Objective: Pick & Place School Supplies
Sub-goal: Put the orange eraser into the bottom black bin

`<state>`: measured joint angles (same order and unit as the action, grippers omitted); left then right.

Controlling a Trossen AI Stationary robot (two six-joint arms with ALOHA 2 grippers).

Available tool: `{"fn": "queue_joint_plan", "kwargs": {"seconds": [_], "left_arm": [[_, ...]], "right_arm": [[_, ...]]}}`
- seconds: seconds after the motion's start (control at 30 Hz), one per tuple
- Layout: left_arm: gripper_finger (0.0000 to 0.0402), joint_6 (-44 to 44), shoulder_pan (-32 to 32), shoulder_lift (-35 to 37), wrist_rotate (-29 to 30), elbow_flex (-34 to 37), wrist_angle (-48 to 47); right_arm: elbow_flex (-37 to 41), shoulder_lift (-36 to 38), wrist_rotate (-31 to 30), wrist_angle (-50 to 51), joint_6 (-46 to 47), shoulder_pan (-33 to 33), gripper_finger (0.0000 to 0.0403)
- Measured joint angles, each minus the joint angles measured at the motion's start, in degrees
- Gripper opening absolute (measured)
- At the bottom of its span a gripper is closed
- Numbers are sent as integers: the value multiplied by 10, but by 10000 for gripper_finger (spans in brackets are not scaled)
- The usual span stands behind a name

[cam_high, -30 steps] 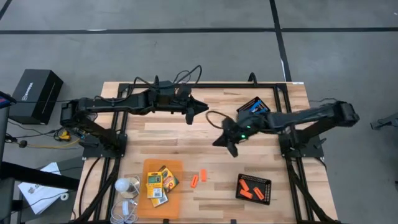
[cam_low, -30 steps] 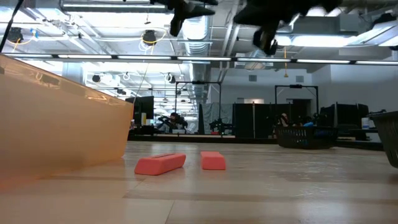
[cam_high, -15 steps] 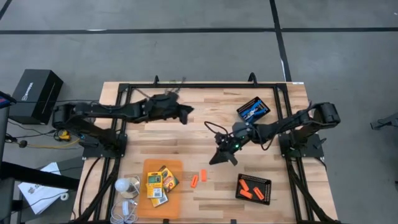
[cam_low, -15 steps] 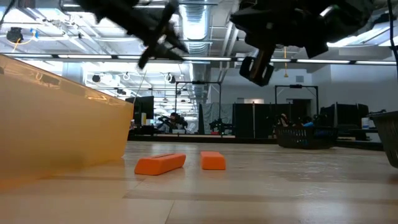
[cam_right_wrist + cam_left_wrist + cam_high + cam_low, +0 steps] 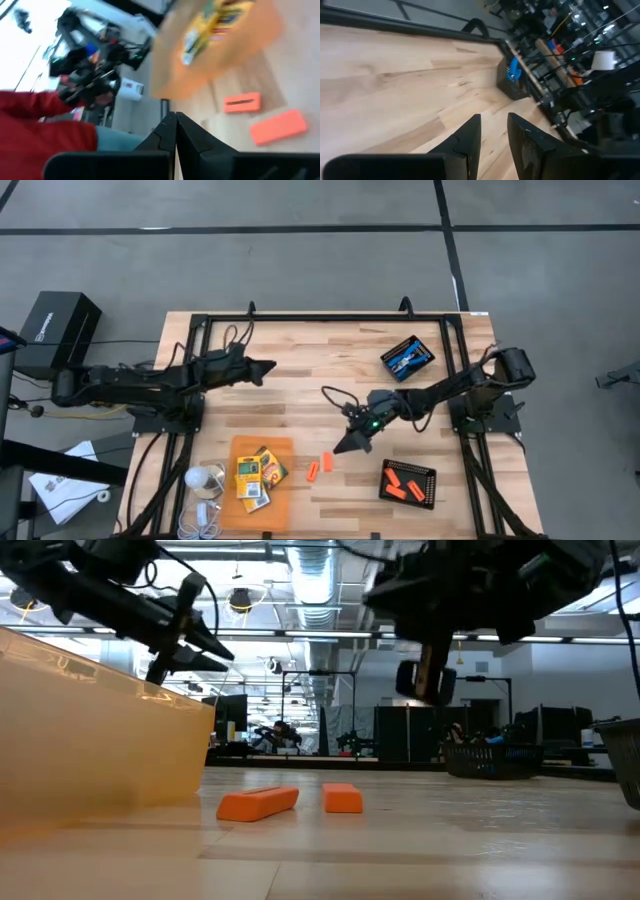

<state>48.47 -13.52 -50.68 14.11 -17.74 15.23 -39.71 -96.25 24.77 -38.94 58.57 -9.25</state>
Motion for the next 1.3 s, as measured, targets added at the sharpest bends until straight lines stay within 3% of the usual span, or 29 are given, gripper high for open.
{"fn": "queue_joint_plan", "kwargs": {"seconds": [0.17, 0.6, 0.87, 1.3], "left_arm": [[90, -1, 0, 32, -8, 28, 16], [90, -13, 29, 32, -30, 35, 62], [90, -18, 39, 32, -29, 35, 66], [90, -17, 39, 32, -32, 35, 72]], "right_arm": [[-23, -50, -9, 31, 31, 0, 0], [-90, -148, 22, 47, 74, -34, 0], [-91, -149, -8, 70, 81, -57, 0], [-91, -149, -57, 105, 70, -24, 0]]}}
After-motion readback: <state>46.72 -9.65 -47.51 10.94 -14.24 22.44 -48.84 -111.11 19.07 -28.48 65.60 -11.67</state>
